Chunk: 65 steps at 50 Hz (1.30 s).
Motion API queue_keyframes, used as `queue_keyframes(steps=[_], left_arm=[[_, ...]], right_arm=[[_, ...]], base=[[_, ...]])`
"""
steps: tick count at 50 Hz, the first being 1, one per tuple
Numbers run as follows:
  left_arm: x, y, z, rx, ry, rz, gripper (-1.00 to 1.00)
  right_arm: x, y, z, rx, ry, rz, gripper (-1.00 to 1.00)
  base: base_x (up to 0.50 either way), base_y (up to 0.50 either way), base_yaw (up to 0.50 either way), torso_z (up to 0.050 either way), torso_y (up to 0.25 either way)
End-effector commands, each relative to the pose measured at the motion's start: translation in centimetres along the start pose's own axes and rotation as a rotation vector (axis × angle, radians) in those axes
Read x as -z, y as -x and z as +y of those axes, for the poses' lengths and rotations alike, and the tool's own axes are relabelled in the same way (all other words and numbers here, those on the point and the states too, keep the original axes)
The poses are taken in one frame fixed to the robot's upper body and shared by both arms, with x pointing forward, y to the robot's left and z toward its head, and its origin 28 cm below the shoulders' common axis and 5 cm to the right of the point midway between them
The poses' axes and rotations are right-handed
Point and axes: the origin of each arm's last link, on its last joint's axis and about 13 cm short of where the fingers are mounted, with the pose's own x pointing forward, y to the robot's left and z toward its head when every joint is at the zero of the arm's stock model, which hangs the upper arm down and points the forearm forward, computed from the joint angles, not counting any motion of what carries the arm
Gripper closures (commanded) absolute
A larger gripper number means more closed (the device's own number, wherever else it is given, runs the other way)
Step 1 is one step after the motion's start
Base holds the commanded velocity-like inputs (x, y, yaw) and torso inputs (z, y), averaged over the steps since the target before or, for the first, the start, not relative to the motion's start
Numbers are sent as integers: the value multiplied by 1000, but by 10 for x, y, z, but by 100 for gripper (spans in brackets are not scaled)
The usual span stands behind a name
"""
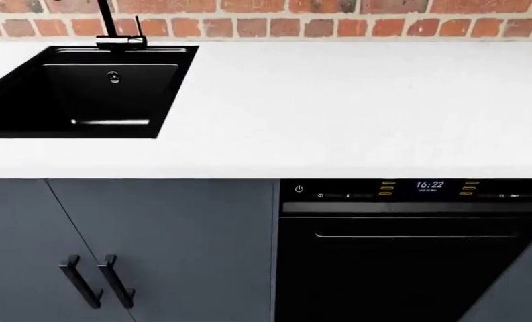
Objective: Pick and place the shaker into the drawer. Then close the cabinet.
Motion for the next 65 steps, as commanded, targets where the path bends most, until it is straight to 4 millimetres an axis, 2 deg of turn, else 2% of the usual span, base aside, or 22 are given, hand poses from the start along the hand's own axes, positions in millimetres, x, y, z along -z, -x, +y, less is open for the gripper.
queue_keyframes(steps=[1,7,12,20,33,38,65], left_arm=[[-3,2,-4,52,-73,110,-100],[8,10,-3,66,-102,153,-100],[26,21,-2,99,-113,220,-100],[47,37,-4,147,-103,326,-100],[45,43,-7,200,-80,343,-100],[41,38,-7,140,-20,324,-100],[39,38,-8,135,-10,303,-100]], right_arm=[[-13,-1,-3,-22,3,51,-100],[-7,0,-3,-24,-11,108,-100],[13,3,-5,-25,-38,237,-100],[34,8,-6,-30,-58,331,-100],[37,15,-4,-35,-46,337,-100],[36,15,-4,-41,-41,330,-100],[42,18,-2,-49,-38,336,-100]], base=[[0,0,0,50,47],[0,0,0,50,46],[0,0,0,50,45],[0,0,0,50,45],[0,0,0,50,45],[15,0,0,30,19],[494,-69,0,0,0]])
